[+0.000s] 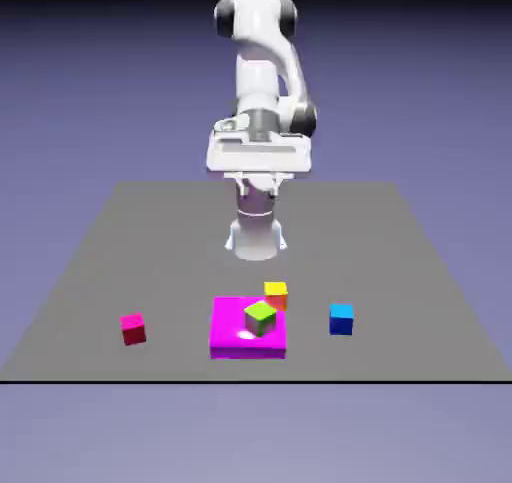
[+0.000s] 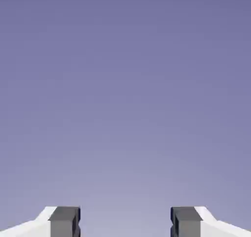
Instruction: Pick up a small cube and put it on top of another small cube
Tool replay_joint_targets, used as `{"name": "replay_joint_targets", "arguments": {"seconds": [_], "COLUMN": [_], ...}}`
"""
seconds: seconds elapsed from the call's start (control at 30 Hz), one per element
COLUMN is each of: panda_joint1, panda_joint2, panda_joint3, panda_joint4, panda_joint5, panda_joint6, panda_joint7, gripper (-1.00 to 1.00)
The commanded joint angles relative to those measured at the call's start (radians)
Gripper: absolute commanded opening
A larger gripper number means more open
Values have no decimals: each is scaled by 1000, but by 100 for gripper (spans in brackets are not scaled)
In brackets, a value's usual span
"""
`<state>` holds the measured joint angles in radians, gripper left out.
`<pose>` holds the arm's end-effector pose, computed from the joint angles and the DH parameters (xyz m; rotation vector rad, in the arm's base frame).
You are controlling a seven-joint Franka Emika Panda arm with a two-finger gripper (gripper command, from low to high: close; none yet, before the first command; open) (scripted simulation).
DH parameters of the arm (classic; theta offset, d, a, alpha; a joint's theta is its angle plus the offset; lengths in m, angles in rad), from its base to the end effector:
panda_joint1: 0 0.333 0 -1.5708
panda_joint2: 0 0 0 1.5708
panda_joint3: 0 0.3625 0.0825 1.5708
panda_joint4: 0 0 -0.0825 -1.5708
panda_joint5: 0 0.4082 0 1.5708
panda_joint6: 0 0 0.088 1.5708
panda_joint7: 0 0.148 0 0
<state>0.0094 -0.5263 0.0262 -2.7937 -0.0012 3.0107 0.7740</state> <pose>0.4200 0.0150 0.4398 -2.5168 0.9699 -0.9741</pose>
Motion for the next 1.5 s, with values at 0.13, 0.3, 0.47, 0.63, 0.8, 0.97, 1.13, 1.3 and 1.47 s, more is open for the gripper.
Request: {"name": "replay_joint_targets", "arguments": {"seconds": [0.13, 0.3, 0.47, 0.63, 0.8, 0.97, 1.13, 1.3, 1.47], "panda_joint1": [-11, -22, -32, -43, 12, 57, -38, -46, -48], "panda_joint2": [181, 362, 544, 725, 856, 941, 760, 639, 457], "panda_joint3": [109, 218, 326, 435, 381, 328, 440, 367, 231], "panda_joint4": [68, 135, 203, 271, 285, 290, 280, 253, 210], "panda_joint5": [-5, -10, -15, -20, -90, -144, -29, 5, 47], "panda_joint6": [-109, -218, -327, -436, -351, -273, -438, -532, -669], "panda_joint7": [137, 273, 410, 547, 611, 649, 569, 457, 279], "gripper": [0, 0, 0, 0, 0, -100, -100, -100, -100]}}
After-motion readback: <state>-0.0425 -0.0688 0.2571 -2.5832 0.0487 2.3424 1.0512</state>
